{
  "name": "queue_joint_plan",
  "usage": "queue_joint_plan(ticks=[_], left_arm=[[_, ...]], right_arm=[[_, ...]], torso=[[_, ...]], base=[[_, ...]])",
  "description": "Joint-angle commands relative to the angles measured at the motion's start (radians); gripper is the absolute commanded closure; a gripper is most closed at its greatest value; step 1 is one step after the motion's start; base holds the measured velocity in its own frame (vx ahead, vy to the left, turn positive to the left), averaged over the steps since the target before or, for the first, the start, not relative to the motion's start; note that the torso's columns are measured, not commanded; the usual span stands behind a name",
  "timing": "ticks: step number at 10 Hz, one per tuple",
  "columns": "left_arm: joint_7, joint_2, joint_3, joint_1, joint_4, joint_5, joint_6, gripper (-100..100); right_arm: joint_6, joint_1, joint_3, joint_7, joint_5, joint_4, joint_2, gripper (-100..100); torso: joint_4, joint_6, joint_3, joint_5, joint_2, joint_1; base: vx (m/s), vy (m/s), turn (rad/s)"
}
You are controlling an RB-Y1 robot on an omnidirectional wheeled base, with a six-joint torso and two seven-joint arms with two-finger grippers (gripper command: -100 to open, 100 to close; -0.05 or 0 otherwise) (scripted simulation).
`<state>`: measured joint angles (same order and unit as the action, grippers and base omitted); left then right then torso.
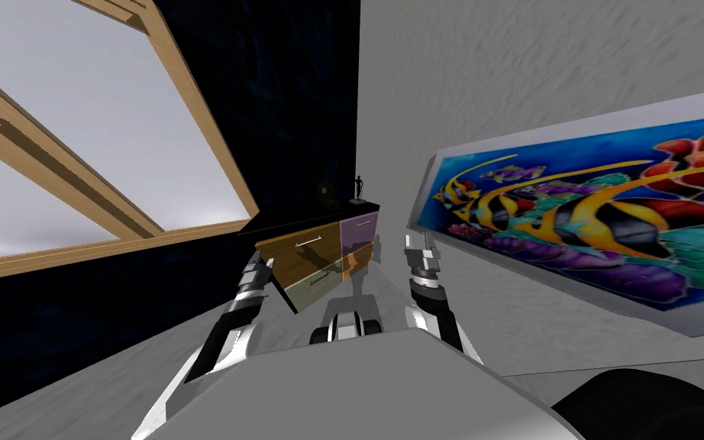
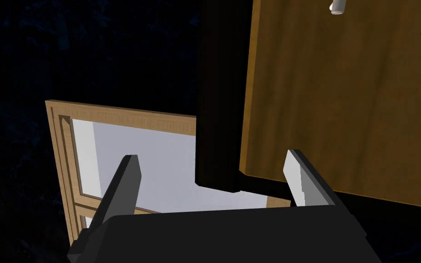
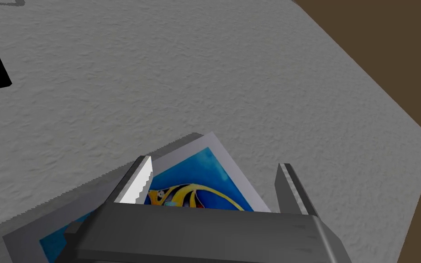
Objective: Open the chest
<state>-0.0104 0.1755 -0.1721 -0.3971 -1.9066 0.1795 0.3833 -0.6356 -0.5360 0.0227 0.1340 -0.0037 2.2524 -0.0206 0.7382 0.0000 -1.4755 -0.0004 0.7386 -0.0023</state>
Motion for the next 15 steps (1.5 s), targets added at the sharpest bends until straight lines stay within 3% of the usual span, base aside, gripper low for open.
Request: queue_joint_plan(ticks=[1, 4, 9, 11, 14, 15], left_arm=[[-0.004, -0.004, -0.024, 0.013, 0.048, 0.016, -0.010, -100], [-0.010, -0.039, -0.052, 0.026, 0.101, 0.036, -0.023, -100], [-0.015, -0.197, -0.079, 0.039, 0.152, 0.054, -0.034, -100], [-0.015, -0.222, -0.080, 0.039, 0.154, 0.055, -0.035, -100], [-0.014, -0.210, -0.090, 0.030, 0.105, 0.062, -0.076, -100], [-0.015, -0.210, -0.086, 0.028, 0.117, 0.061, -0.061, -100]], right_arm=[[0.000, 0.000, 0.000, 0.000, 0.000, 0.000, 0.000, 0], [0.000, 0.000, 0.000, 0.000, 0.000, 0.000, 0.000, 0], [0.000, 0.000, 0.000, 0.000, 0.000, 0.000, 0.000, 0], [0.000, 0.001, 0.000, 0.000, 0.000, 0.000, 0.000, 0], [0.000, 0.000, 0.000, 0.000, 0.000, 0.000, 0.000, 0], [0.000, 0.000, 0.000, 0.000, 0.000, 0.000, 0.000, 0]], torso=[[-0.001, 0.000, -0.001, 0.000, -0.002, 0.001], [0.000, 0.000, 0.000, 0.000, 0.000, 0.002], [0.001, 0.000, 0.002, 0.002, 0.004, 0.007], [0.001, 0.000, 0.002, 0.001, 0.003, 0.004], [-0.001, 0.000, -0.002, 0.001, -0.004, 0.004], [-0.002, 0.000, -0.004, 0.001, -0.006, 0.004]], base=[[0.223, -0.156, 0.065], [0.196, -0.171, 0.082], [0.129, -0.098, 0.044], [0.011, -0.017, 0.006], [0.056, 0.017, -0.010], [0.052, 0.017, -0.003]])
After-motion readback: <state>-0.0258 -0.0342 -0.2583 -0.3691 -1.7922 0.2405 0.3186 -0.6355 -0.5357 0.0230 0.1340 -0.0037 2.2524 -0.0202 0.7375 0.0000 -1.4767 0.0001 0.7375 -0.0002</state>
